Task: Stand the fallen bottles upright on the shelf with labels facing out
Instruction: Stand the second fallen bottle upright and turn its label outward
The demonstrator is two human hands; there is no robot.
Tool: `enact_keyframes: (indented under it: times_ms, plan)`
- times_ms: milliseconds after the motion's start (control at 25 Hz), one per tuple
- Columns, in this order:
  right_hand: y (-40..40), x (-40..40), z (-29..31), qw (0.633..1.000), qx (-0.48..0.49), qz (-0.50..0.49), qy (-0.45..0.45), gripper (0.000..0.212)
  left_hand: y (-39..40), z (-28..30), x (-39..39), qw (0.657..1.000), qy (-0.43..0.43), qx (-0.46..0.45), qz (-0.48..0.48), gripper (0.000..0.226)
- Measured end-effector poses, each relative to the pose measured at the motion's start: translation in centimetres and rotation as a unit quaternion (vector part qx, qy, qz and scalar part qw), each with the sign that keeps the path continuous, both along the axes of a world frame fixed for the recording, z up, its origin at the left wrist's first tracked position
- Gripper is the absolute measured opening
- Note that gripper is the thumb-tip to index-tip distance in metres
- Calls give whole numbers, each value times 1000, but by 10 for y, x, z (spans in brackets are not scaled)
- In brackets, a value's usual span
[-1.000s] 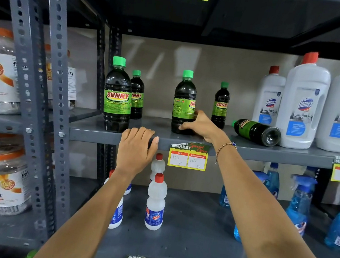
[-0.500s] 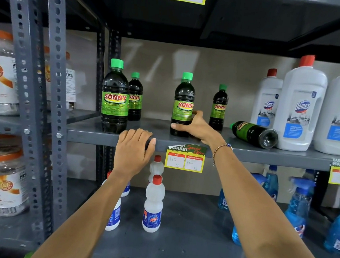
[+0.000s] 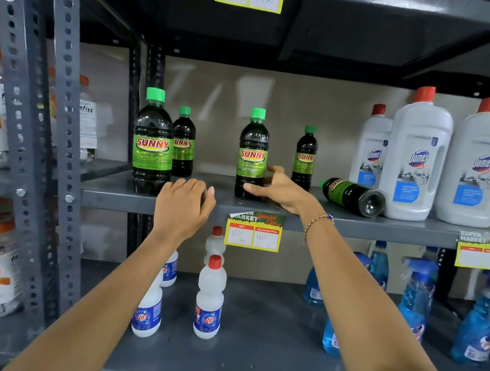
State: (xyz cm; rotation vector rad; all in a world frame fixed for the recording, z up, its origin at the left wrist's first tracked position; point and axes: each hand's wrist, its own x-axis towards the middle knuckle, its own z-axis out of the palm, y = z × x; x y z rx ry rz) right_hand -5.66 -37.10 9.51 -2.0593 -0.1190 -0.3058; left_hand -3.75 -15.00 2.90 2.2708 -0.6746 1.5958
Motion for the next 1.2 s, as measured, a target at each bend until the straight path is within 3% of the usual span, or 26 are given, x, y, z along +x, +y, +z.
enact_keyframes:
  times_ms: [80, 160, 240, 320, 520, 1080, 1200]
  plan:
    - [-10, -4, 1, 999, 53, 9, 0, 85, -10, 25, 4, 995, 96, -2, -7, 34]
    - [-13, -6, 0, 996, 89, 17, -10, 71, -23, 48, 13, 964, 256, 1, -66, 33]
    - [-11, -6, 0, 997, 67, 28, -15, 58, -36, 65, 16, 880, 437, -24, -188, 47]
    - [-9, -5, 0, 998, 56, 32, -18, 52, -46, 68, 18, 817, 501, -64, -277, 44]
    - [-9, -5, 0, 999, 37, 23, -32, 49, -49, 62, 23, 817, 471, -117, -312, 40]
    - [-16, -27, -5, 997, 21, 59, -52, 49, -29, 52, 7, 817, 431, -157, -349, 49]
    - [-15, -31, -6, 996, 21, 60, -55, 53, -25, 49, 4, 823, 410, -164, -357, 41]
